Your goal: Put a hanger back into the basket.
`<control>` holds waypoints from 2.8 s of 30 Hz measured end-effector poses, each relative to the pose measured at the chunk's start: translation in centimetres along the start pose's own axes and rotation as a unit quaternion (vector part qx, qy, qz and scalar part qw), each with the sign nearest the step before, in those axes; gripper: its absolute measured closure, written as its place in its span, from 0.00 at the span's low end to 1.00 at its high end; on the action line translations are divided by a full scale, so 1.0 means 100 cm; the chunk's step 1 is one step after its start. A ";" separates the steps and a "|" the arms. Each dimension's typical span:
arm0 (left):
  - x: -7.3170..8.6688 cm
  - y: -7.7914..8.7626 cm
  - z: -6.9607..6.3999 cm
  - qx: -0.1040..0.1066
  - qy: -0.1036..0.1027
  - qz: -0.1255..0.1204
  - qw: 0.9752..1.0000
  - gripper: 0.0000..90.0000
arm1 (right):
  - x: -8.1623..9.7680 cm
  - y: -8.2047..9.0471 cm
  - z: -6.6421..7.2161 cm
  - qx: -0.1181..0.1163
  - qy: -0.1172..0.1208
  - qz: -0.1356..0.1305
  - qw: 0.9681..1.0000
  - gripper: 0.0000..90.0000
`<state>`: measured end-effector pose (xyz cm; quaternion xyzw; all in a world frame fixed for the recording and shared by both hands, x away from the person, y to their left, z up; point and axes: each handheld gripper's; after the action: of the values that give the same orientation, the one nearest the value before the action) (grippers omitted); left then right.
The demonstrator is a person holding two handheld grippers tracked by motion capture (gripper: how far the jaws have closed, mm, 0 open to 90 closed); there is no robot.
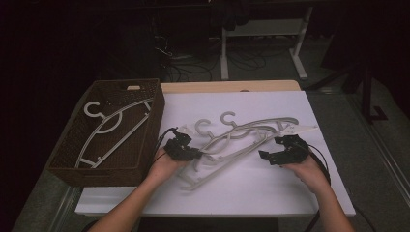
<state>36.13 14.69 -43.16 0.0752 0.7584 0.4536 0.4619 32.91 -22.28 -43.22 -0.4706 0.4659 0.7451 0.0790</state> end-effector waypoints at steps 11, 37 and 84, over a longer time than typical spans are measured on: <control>-0.010 0.026 0.002 -0.028 -0.004 -0.044 0.999 0.92 | 0.000 0.002 0.000 0.000 -0.003 -0.004 1.000 0.14; -0.052 0.160 0.036 -0.088 -0.019 -0.097 0.991 0.92 | 0.000 0.003 -0.001 -0.003 -0.007 -0.006 1.000 0.14; 0.092 0.257 0.190 -0.240 0.092 -0.029 0.966 0.92 | -0.001 -0.006 0.001 -0.005 -0.010 0.011 1.000 0.02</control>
<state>37.73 46.23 -32.55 -0.1023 0.6683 0.6136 0.4079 33.20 -21.88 -43.49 -0.4587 0.4666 0.7527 0.0727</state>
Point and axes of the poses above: each handheld gripper's, and its own axes: y roughly backward along the jaws, x roughly out of its underside, z roughly to its left
